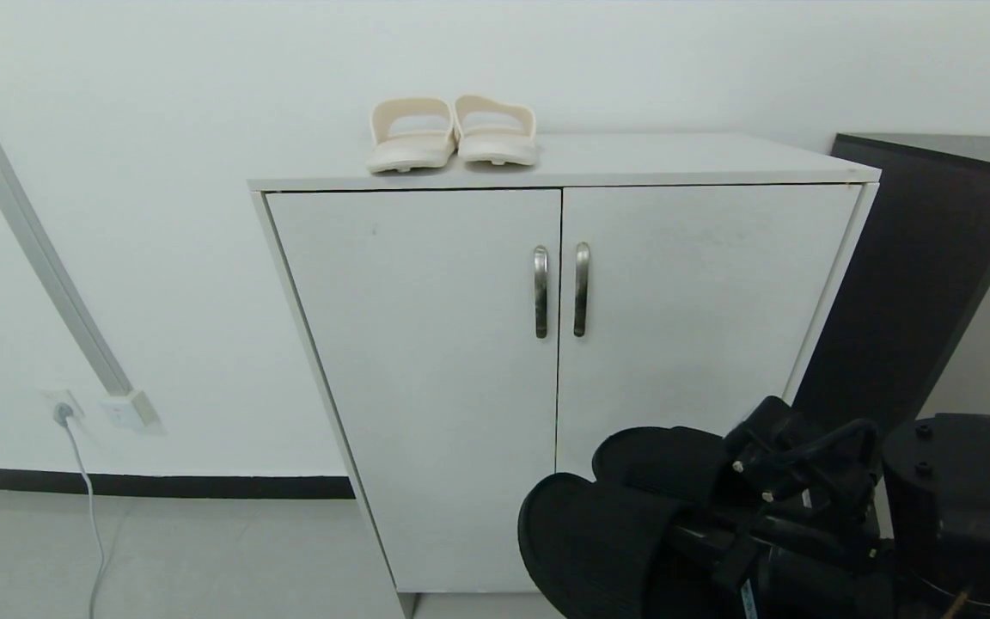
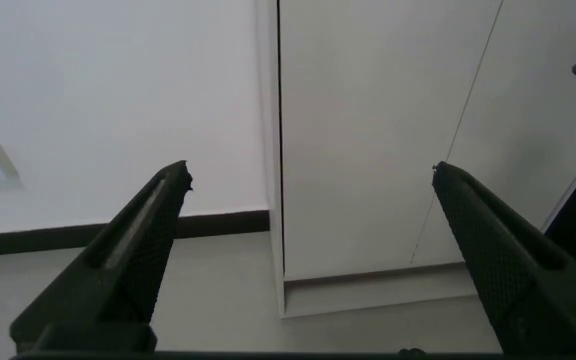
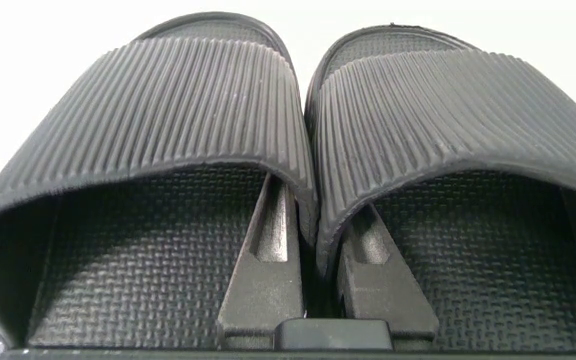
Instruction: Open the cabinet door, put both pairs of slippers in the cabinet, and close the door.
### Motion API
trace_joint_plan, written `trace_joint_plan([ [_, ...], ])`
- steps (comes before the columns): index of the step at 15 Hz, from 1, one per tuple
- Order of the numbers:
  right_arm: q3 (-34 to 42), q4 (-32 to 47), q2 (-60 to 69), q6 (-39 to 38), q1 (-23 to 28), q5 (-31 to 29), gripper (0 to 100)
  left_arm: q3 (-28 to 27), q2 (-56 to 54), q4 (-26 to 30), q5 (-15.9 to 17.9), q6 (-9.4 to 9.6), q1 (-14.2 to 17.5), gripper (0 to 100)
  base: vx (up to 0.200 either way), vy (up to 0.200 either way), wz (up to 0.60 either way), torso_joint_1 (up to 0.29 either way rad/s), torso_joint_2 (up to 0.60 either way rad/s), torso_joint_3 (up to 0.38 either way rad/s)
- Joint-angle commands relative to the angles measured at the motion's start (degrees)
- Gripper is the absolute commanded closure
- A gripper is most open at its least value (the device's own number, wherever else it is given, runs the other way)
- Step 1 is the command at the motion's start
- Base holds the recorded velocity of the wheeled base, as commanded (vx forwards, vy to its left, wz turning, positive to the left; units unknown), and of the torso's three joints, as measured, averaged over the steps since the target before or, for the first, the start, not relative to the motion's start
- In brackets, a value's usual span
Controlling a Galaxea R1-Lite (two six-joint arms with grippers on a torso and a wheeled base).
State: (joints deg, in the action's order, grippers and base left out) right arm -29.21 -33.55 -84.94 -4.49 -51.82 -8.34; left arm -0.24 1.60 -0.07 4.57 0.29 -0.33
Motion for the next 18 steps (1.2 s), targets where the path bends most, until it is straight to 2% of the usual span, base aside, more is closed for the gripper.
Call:
trace_joint_plan([
  [1, -0.1, 0.0, -0.2, -0.1, 0.0, 0.1, 100, -3.7, 2.4, -0.3, 0.3, -1.96, 0.0, 0, 0.000, 0.000, 0.00, -0.007, 0.08, 0.076],
  [2, 0.0, 0.0, 0.0, -0.1, 0.0, 0.1, 100, -9.4, 5.5, 0.2, 0.9, -6.53, 0.0, 0, 0.000, 0.000, 0.00, 0.000, 0.00, 0.000],
  [3, 0.0, 0.0, -0.1, -0.1, 0.0, 0.1, 100, -12.3, 10.4, 0.6, 3.7, -7.32, 0.0, 0, 0.000, 0.000, 0.00, 0.000, 0.00, 0.000],
  [4, 0.0, 0.0, -0.1, -0.1, 0.0, 0.2, 100, -12.9, 13.8, 0.2, 6.2, -7.15, 0.0, 0, 0.000, 0.000, 0.00, 0.000, 0.00, 0.000],
  [5, 0.0, 0.0, -0.1, -0.1, 0.0, 0.2, 100, -13.9, 21.9, -2.2, 10.6, -7.06, 0.0, 0, 0.000, 0.000, 0.00, 0.000, 0.00, 0.000],
  [9, -0.1, 0.0, -0.6, 0.0, -0.1, 0.1, 100, -14.3, 44.5, -23.1, 23.9, -7.06, -0.2, 0, 0.000, 0.000, 0.00, 0.000, 0.00, 0.000],
  [10, -0.1, 0.0, -0.6, 0.0, -0.1, 0.2, 100, -15.3, 48.3, -26.7, 25.1, -7.06, -2.3, 0, 0.000, 0.000, 0.00, 0.000, 0.00, 0.000],
  [12, -0.4, 0.0, -0.8, 0.0, -0.6, 0.3, 100, -19.0, 54.6, -29.3, 24.7, -7.32, -7.9, 0, 0.000, 0.000, 0.00, 0.000, 0.00, 0.000],
  [13, -0.4, -0.1, -1.1, 0.0, -1.0, 0.2, 100, -20.3, 56.1, -29.3, 24.7, -7.32, -9.0, 0, 0.000, 0.000, 0.00, 0.000, 0.00, 0.000],
  [15, -0.1, -1.3, -1.5, 0.0, -1.2, 0.2, 100, -26.3, 61.8, -29.4, 24.6, -7.32, -14.6, 0, 0.000, 0.000, 0.00, 0.000, 0.00, 0.000],
  [18, -0.1, -1.5, -1.6, -0.1, -1.2, 0.2, 100, -33.2, 68.0, -29.4, 24.3, -7.24, -20.2, 0, 0.000, 0.000, 0.00, 0.000, 0.00, 0.000],
])
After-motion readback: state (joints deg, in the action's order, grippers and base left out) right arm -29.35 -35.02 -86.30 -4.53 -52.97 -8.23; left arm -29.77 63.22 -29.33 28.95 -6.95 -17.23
